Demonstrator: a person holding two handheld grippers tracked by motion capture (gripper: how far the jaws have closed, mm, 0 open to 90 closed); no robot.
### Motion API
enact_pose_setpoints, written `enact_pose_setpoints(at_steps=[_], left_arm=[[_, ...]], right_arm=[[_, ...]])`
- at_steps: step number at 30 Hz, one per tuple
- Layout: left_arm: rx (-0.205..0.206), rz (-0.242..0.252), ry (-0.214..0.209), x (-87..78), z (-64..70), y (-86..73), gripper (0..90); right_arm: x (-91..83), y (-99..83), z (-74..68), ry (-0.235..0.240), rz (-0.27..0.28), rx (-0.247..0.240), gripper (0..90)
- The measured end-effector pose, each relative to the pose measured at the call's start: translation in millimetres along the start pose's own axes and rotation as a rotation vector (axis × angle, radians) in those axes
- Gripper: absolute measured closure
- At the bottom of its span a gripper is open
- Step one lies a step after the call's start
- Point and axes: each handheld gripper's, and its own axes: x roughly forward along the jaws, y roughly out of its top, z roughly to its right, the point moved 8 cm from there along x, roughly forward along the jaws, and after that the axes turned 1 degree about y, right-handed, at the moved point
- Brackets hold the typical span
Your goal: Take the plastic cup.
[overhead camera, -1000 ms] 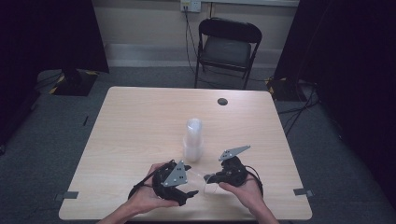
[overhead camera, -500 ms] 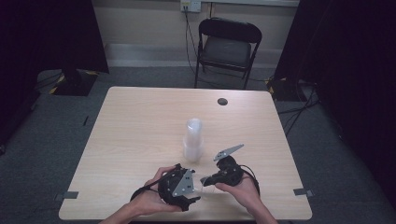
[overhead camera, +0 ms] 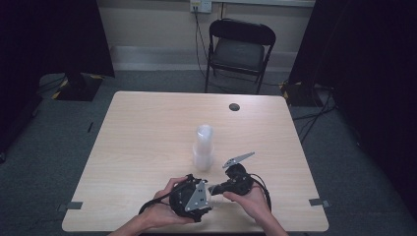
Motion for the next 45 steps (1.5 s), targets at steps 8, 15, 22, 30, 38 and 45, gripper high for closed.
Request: enact_pose_setpoints(at_steps=[8,15,22,30,38,45], left_arm=[[0.028,0.016,0.001,2.2,7.0,5.0,25.7],[0.006,0.035,-0.010,2.9,8.7,7.1,26.6],[-0.042,0.040,-0.016,4.9,5.4,8.8,27.1],[-0.056,0.058,0.005,6.3,5.1,10.1,28.6],[-0.073,0.092,0.027,5.1,-0.9,10.8,30.0],[-0.147,0.107,-0.005,5.1,-5.4,9.3,30.7]], right_arm=[[6.5,-1.1,-2.7,0.006,-0.025,0.017,88.6],[10.9,-1.8,-4.2,0.008,-0.033,0.039,88.2],[11.5,-0.9,-2.3,-0.002,-0.018,0.072,86.4],[9.3,0.4,0.0,-0.016,-0.005,0.082,83.7],[8.0,2.0,1.5,-0.037,0.018,0.081,76.6],[2.2,5.3,3.1,-0.052,0.055,0.088,72.0]])
